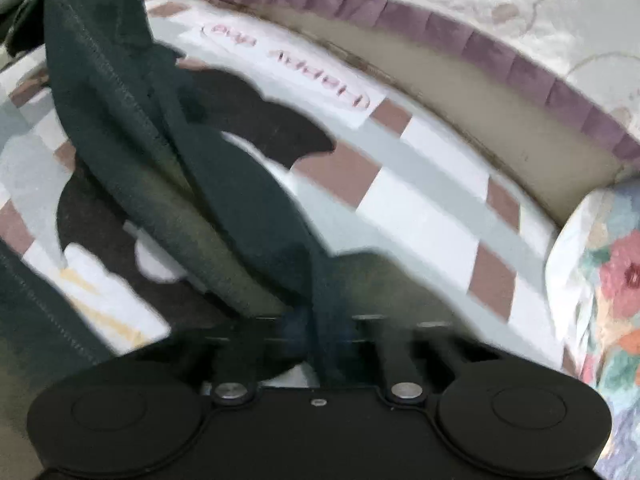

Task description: Fold clothes

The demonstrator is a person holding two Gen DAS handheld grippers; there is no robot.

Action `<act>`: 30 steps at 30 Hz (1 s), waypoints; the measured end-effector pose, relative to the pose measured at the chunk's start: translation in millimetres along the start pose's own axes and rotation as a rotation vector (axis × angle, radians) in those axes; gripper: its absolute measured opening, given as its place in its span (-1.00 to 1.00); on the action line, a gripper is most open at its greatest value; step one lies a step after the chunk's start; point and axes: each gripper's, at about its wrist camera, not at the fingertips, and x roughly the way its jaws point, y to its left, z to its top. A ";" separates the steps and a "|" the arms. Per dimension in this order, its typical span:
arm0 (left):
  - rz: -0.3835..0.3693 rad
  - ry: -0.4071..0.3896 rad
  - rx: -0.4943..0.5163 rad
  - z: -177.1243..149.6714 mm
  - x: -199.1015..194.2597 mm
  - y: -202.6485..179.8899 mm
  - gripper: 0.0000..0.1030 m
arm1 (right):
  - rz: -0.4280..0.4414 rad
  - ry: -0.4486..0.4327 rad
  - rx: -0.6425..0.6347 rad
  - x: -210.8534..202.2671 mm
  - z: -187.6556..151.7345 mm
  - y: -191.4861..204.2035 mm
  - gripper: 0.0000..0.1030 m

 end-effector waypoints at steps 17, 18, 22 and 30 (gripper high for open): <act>-0.069 -0.036 0.047 -0.3 -3.3 -10.3 -0.86 | 0.125 -0.293 0.596 -82.4 -19.1 -108.6 -0.84; -0.064 -0.045 0.055 0.5 -5.4 -11.6 -0.86 | 0.156 -0.274 0.577 -78.7 -18.1 -112.5 -0.83; -0.070 -0.033 0.009 2.9 -3.0 -4.5 -0.86 | 0.083 -0.265 0.636 -70.5 -23.6 -133.4 -0.44; 0.015 0.041 -0.039 -8.8 22.0 20.6 -0.86 | -0.238 -0.105 1.189 -66.1 -123.4 -202.8 0.01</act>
